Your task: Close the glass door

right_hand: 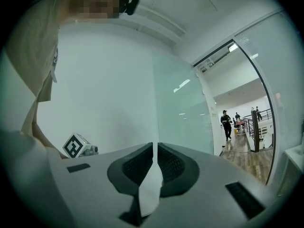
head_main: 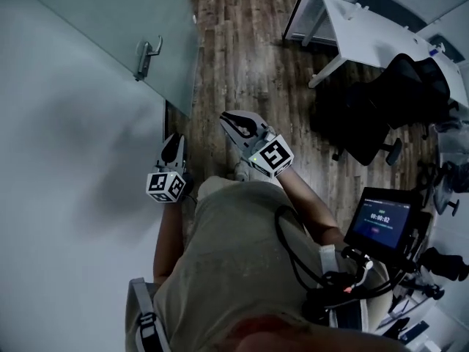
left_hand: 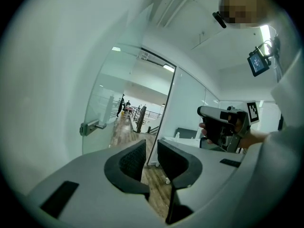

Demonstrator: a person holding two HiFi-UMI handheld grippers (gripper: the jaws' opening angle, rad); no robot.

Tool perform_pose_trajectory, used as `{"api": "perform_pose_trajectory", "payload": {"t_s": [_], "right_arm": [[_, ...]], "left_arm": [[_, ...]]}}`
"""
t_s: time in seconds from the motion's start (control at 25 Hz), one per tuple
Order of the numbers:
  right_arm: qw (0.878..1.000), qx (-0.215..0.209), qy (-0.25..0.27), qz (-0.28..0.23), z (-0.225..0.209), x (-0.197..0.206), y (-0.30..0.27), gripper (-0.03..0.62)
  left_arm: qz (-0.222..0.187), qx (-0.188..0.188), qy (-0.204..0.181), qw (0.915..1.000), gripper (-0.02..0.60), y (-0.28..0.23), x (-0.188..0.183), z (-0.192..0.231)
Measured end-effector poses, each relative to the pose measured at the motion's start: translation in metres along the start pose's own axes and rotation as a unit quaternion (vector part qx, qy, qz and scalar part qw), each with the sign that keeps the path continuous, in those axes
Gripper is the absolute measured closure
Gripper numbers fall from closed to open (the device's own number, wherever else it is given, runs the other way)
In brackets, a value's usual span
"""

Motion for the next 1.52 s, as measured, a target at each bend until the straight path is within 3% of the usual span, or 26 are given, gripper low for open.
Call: {"api": "perform_pose_trajectory", "payload": {"t_s": [0.44, 0.72, 0.88, 1.16, 1.32, 1.52], "right_arm": [[1.0, -0.022, -0.018, -0.006, -0.035, 0.001, -0.027, 0.577], [0.999, -0.037, -0.012, 0.011, -0.054, 0.011, -0.08, 0.577], [0.999, -0.032, -0.014, 0.025, -0.072, 0.033, -0.122, 0.577], [0.999, -0.026, -0.01, 0.031, -0.081, 0.012, -0.175, 0.577], [0.998, -0.032, -0.006, 0.06, -0.081, 0.013, -0.181, 0.577], [0.998, -0.03, 0.0, 0.058, -0.085, 0.003, -0.201, 0.577]], "left_arm": [[0.019, -0.038, 0.007, 0.9991, 0.514, -0.018, -0.01, 0.016], [0.029, -0.039, 0.008, 0.9988, 0.514, -0.052, -0.011, 0.063], [0.037, -0.041, -0.001, 0.9985, 0.514, -0.081, -0.004, 0.117], [0.047, -0.062, -0.025, 0.9967, 0.514, -0.099, -0.04, 0.197], [0.054, -0.072, -0.035, 0.9953, 0.514, -0.109, -0.038, 0.221], [0.072, -0.066, -0.049, 0.994, 0.514, -0.131, -0.047, 0.251]]}}
Point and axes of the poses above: the fingertips, and each gripper's own axes: y backward along the fingers, z to its left, x out of its underside, the point moved 8 cm from there along y, backward along the fingers, and after that the axes turned 8 degrees about -x, right-handed, at the moved point
